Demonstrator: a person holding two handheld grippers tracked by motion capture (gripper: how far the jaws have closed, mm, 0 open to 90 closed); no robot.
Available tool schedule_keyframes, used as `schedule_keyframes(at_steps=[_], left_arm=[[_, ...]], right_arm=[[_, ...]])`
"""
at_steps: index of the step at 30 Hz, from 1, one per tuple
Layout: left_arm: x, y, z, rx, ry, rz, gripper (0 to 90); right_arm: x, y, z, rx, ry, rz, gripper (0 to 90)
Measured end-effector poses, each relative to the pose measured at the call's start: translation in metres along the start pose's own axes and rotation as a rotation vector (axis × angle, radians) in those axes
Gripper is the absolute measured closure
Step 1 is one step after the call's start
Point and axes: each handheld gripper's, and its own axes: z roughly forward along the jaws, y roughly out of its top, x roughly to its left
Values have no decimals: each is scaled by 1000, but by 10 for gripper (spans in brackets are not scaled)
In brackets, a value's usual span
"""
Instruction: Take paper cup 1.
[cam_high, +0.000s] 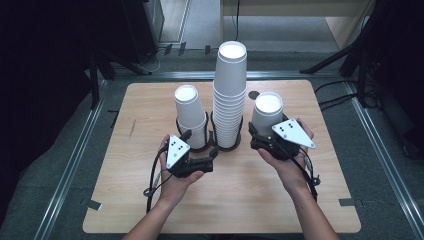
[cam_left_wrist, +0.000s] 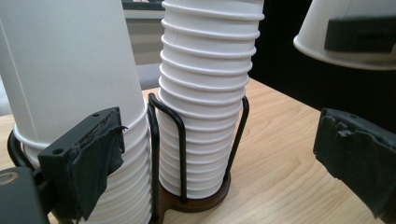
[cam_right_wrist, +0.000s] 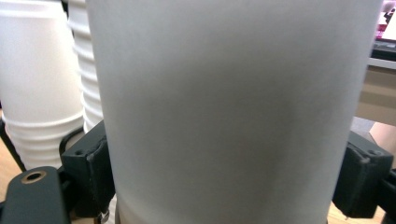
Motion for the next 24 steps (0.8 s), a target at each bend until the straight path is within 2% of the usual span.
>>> schedule_keyframes(at_steps=[10, 15, 20, 24], left_arm=[[0, -3, -10, 3, -17, -2, 21], [2, -4, -11, 11, -23, -4, 21], [1, -5, -12, 8, -31, -14, 21], [-2, -5, -13, 9, -48, -3, 21]], right_arm=[[11, -19, 0, 17, -8, -65, 121], [22, -29, 0, 38, -13, -148, 120], [29, -32, 0, 37, -4, -164, 120], [35, -37, 1, 45, 0, -194, 120]])
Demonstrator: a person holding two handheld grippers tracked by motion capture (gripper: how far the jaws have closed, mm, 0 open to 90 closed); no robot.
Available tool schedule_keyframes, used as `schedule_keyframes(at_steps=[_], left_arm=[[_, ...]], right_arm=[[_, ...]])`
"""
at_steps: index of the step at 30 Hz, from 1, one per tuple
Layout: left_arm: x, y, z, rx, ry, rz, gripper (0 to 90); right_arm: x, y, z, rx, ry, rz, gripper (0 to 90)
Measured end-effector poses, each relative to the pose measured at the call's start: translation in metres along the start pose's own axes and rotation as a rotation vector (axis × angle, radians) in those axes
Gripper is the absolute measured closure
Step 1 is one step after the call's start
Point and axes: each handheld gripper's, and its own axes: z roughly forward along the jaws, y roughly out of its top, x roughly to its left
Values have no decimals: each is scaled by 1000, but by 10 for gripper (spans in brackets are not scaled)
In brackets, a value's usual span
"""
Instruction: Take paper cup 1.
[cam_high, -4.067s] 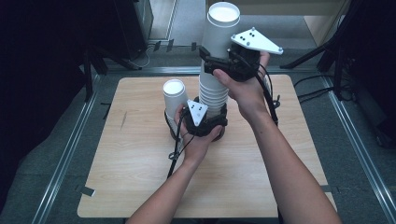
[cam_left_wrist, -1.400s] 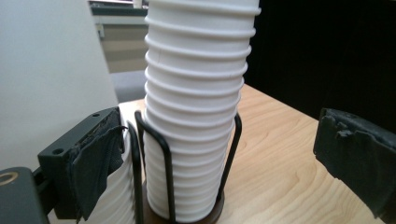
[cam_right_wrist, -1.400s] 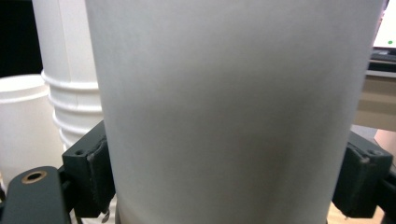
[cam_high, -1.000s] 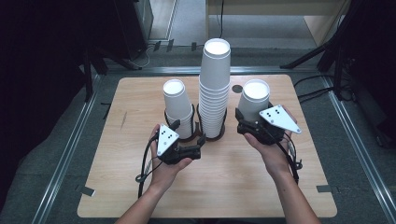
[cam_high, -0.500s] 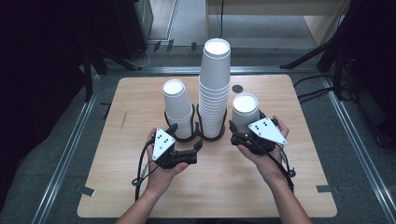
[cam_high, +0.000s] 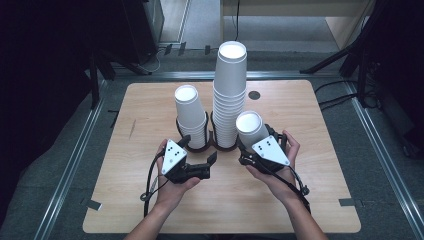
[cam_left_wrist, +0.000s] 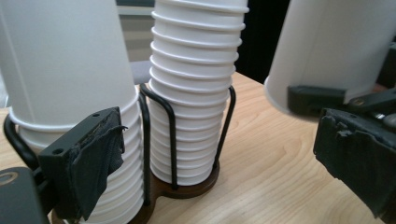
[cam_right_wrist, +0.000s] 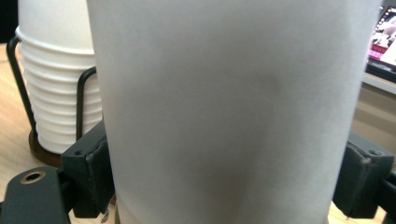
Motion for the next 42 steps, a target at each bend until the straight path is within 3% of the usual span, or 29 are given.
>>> schedule_keyframes(at_steps=[17, 27, 35, 42], left_arm=[[-2, 7, -6, -18, -56, -20, 21], [-7, 12, -8, -22, -110, -17, 21], [-9, 12, -6, 3, -147, -14, 21], [-10, 12, -4, 25, -181, -17, 22]], right_arm=[[26, -15, 5, 23, -1, -195, 117], [37, -17, 7, 13, 5, -269, 117], [48, -18, 6, -6, 17, -335, 117], [52, -18, 4, -25, 50, -353, 116]])
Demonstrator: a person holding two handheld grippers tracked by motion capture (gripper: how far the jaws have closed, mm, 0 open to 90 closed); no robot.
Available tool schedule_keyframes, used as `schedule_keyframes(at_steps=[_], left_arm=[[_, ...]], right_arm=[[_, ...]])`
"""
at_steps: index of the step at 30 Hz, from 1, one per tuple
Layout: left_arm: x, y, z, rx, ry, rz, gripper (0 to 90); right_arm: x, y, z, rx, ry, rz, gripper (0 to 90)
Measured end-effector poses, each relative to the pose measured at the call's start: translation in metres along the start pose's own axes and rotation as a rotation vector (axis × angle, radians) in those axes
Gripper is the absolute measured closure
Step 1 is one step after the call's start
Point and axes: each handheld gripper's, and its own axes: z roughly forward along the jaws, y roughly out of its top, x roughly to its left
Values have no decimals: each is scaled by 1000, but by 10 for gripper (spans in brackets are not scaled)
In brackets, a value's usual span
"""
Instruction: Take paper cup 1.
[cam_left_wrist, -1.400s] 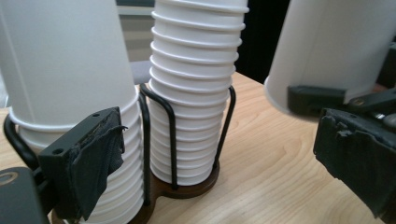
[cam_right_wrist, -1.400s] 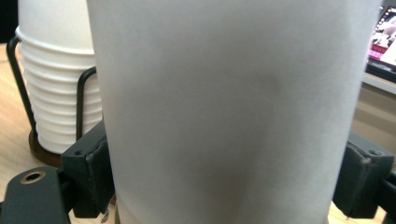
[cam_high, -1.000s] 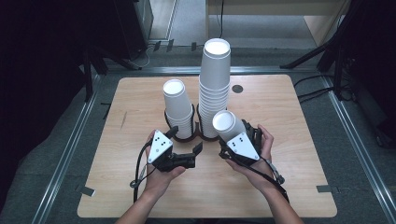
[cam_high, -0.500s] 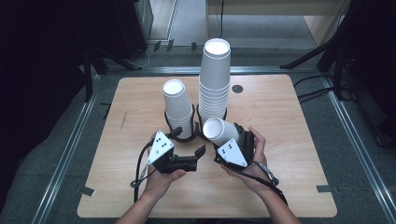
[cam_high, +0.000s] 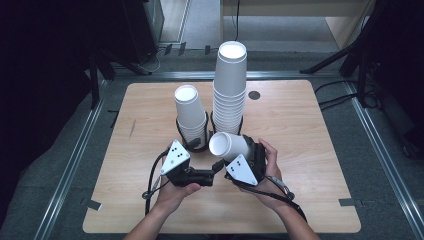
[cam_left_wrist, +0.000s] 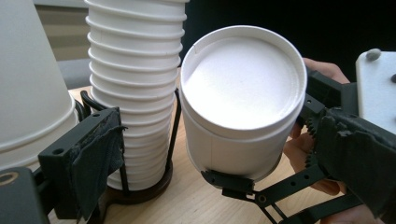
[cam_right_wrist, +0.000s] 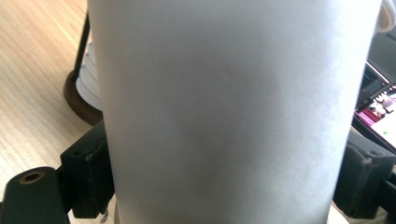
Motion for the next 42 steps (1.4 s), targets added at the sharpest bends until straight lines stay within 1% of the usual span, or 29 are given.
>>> schedule_keyframes(at_steps=[2, 5, 7, 9, 10, 11, 12, 15, 16, 17, 21, 23, 30, 31, 41, 42], left_arm=[[0, 0, 0, 6, -14, -1, 22], [0, 0, 1, 11, -20, 5, 22], [0, 0, 1, 15, -30, 0, 23], [0, 0, 1, 16, -32, -1, 31], [0, 0, 1, 17, -34, -2, 31], [0, 0, 1, 18, -35, 1, 39], [0, 0, 1, 18, -35, 1, 47], [-1, 0, 1, 20, -49, -1, 59], [-1, 0, 1, 20, -49, -1, 63], [-1, 0, 1, 24, -59, 2, 67], [-2, 1, 1, 19, -61, 0, 117], [-1, 1, 0, 19, -62, 2, 132], [0, 2, -1, 17, -63, -4, 148], [1, 2, -1, 17, -70, -8, 151], [1, 2, 0, 30, -79, -4, 155], [1, 2, 0, 29, -79, -4, 170]], right_arm=[[1, 1, -1, -15, 13, -14, 116], [3, 1, -2, -24, 23, -22, 116], [4, 1, -2, -28, 27, -26, 116], [5, 1, -3, -43, 46, -36, 115], [5, 1, -3, -43, 46, -36, 115], [6, 2, -5, -65, 65, -39, 115], [6, 2, -5, -65, 65, -39, 115], [9, 3, -5, -77, 74, -70, 115], [9, 3, -5, -77, 74, -70, 115], [11, 3, -6, -81, 78, -77, 115], [13, 4, -7, -92, 89, -92, 115], [13, 4, -7, -92, 91, -88, 115], [12, 3, -8, -97, 77, -106, 114], [12, 3, -8, -97, 71, -117, 114], [15, 4, -9, -106, 68, -155, 114], [15, 4, -9, -107, 69, -160, 114]])
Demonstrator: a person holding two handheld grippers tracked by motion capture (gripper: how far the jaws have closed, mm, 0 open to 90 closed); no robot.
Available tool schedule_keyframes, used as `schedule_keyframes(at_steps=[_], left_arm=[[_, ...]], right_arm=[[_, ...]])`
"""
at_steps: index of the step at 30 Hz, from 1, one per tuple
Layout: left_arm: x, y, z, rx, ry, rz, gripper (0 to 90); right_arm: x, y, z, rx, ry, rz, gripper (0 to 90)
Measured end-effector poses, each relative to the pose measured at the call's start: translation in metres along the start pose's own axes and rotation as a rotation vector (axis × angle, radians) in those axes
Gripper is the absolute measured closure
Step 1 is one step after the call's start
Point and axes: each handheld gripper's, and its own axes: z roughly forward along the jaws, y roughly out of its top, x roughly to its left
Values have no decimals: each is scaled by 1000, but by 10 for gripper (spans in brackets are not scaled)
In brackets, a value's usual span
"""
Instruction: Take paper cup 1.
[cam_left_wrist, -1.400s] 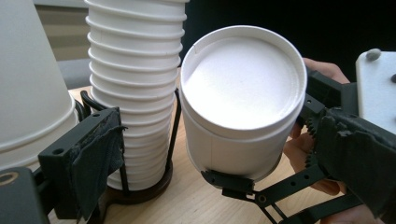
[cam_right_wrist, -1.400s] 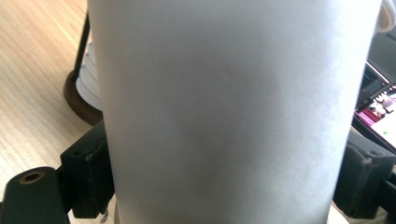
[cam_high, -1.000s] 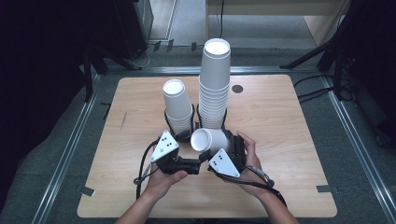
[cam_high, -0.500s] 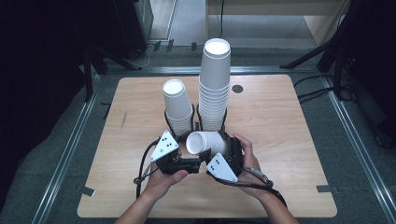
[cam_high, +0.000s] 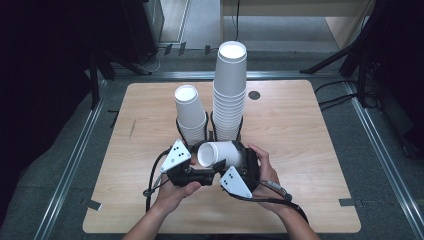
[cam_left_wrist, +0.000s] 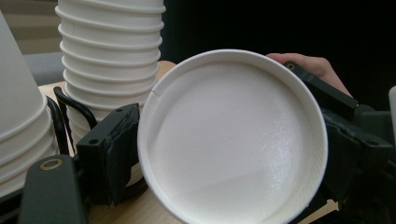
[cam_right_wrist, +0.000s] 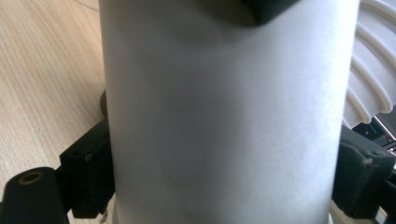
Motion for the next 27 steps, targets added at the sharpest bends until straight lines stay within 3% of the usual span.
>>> schedule_keyframes(at_steps=[19, 27], left_arm=[[4, 0, 1, 17, -15, -14, 195], [6, 0, 0, 27, -34, -17, 230]], right_arm=[[2, -1, 1, 4, -17, -41, 114], [2, -2, 3, 18, -4, -17, 88]])
